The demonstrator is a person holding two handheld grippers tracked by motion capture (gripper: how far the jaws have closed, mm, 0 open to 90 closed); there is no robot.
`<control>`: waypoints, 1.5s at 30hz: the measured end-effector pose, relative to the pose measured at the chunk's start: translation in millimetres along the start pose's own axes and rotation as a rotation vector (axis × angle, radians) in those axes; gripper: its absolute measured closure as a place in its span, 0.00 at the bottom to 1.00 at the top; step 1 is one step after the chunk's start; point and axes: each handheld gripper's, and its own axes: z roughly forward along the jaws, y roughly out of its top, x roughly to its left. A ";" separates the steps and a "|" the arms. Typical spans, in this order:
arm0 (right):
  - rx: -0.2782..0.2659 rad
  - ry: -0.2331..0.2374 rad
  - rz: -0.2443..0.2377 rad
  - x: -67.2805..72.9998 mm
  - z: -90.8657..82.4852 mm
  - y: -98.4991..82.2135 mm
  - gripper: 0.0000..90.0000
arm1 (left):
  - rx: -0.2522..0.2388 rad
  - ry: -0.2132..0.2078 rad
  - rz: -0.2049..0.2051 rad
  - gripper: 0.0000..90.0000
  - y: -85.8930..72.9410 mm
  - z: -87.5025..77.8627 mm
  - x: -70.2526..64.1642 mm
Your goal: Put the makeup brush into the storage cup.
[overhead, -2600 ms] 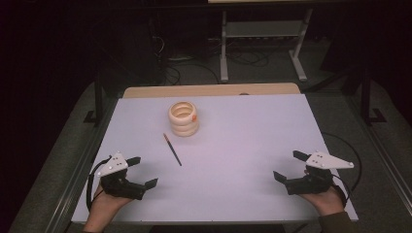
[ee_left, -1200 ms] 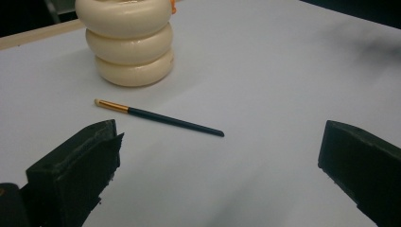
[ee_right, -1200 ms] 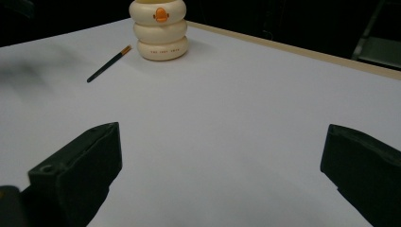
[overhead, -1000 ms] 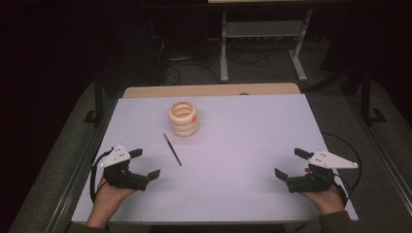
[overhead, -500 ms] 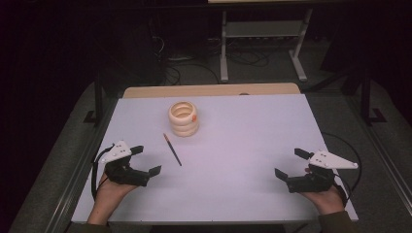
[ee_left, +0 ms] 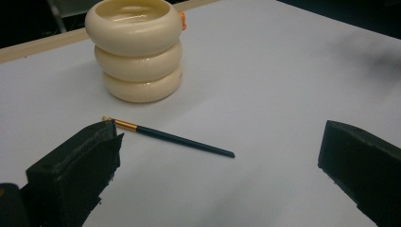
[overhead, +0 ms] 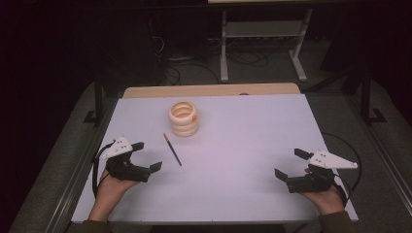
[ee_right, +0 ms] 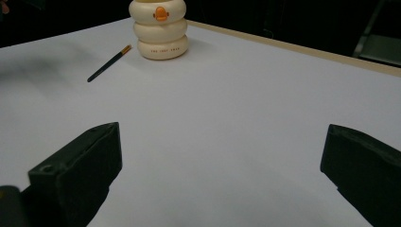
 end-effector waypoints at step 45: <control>0.008 -0.009 0.019 -1.2 0.3 -0.9 0.00 | 0.002 0.029 0.004 0.00 15.5 25.5 15.1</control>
